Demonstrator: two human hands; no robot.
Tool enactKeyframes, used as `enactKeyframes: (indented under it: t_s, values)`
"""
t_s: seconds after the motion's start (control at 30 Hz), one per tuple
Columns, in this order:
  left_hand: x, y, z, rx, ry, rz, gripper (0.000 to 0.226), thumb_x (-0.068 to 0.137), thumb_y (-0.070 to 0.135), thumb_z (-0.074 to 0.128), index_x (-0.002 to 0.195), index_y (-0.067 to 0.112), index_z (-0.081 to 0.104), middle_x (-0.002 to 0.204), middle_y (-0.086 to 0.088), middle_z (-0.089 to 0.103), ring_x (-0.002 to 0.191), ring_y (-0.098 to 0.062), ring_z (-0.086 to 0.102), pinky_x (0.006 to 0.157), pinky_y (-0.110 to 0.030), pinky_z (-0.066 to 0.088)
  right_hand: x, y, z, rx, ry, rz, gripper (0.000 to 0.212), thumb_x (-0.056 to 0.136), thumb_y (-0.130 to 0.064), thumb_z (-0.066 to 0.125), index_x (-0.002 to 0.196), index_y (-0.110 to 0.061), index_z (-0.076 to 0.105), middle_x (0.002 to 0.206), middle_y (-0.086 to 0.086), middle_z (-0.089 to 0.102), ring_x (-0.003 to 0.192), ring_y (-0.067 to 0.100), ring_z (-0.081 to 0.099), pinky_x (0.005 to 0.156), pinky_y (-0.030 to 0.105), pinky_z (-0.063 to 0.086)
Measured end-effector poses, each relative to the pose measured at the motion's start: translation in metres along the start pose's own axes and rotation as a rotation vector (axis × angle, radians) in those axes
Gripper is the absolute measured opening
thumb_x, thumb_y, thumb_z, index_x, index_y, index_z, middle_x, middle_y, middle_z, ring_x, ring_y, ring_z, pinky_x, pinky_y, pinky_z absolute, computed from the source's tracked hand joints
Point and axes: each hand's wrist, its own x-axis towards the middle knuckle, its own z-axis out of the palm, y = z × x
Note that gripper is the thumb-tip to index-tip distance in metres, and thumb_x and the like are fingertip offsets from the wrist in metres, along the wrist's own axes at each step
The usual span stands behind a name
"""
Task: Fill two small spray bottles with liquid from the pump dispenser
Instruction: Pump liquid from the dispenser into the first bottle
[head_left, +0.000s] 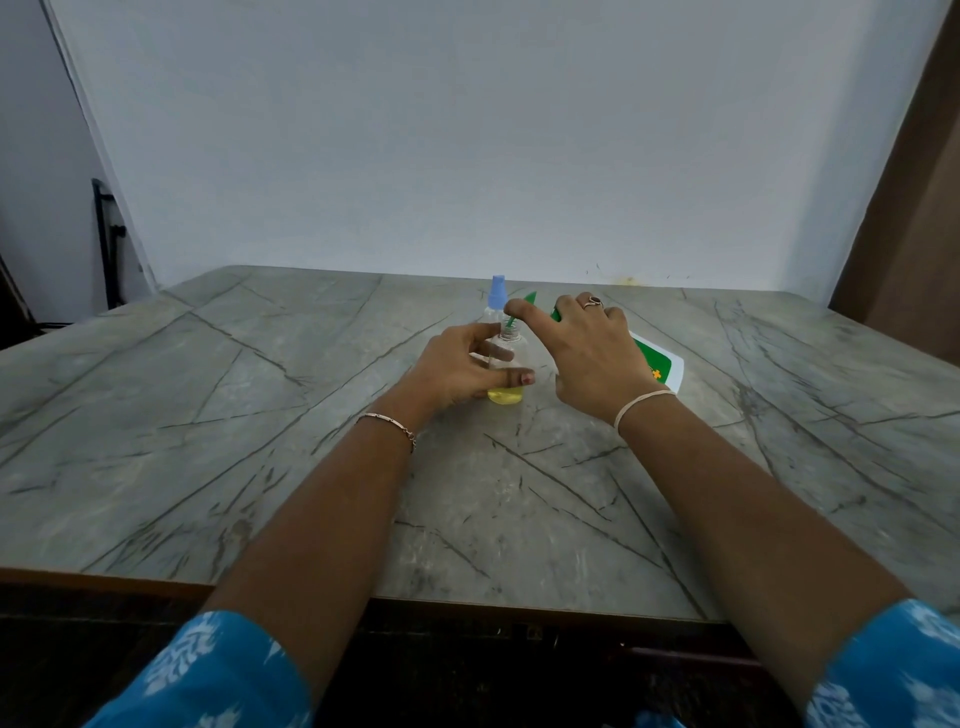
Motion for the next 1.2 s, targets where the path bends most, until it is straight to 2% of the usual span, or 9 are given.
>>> enactKeyframes:
  t_s: [0.17,0.37,0.6,0.93,1.2]
  values:
    - [0.0022,-0.0039,0.0005,0.157,0.023,0.073,0.085,0.055,0.035,0.091,0.129,0.026,0.051,0.102,0.010,0.066,0.088,-0.006,0.065,0.084,-0.025,0.053,0.0008,0.0008,-0.0011,0.016,-0.008,-0.001,0.091,0.076,-0.012,0.069,0.143,-0.037,0.012,0.119,0.013,0.052,0.114,0.033,0.048,0.092,0.045,0.043]
    - [0.0008,-0.0037,0.0006,0.235,0.012,0.100,0.093,0.057,0.029,0.091,0.138,0.019,0.045,0.107,0.007,0.063,0.091,-0.013,0.064,0.082,-0.022,0.050,0.0053,-0.0020,-0.0001,0.048,0.011,0.016,0.082,0.074,-0.012,0.070,0.137,-0.034,0.021,0.118,0.011,0.052,0.113,0.032,0.048,0.090,0.046,0.043]
    - [0.0009,-0.0038,0.0006,0.235,0.006,0.101,0.093,0.059,0.028,0.090,0.139,0.021,0.042,0.113,0.002,0.064,0.094,-0.017,0.064,0.087,-0.029,0.052,0.0062,-0.0027,0.0004,0.061,0.008,0.020,0.085,0.073,-0.012,0.072,0.139,-0.034,0.023,0.120,0.012,0.052,0.114,0.032,0.048,0.091,0.047,0.043]
    - [0.0016,-0.0051,0.0021,0.223,0.000,0.089,0.092,0.059,0.029,0.090,0.138,0.023,0.044,0.109,0.004,0.065,0.095,-0.015,0.064,0.087,-0.026,0.051,0.0000,0.0009,0.0017,0.015,0.017,0.002,0.095,0.075,-0.010,0.067,0.144,-0.038,0.010,0.112,0.012,0.053,0.108,0.032,0.050,0.085,0.045,0.044]
    - [0.0029,-0.0083,0.0017,0.208,0.021,0.097,0.090,0.055,0.030,0.092,0.134,0.026,0.049,0.105,0.003,0.067,0.088,-0.012,0.067,0.087,-0.029,0.054,0.0050,-0.0035,0.0008,0.063,0.008,0.033,0.083,0.074,-0.010,0.068,0.137,-0.034,0.021,0.116,0.011,0.053,0.111,0.032,0.049,0.088,0.046,0.044]
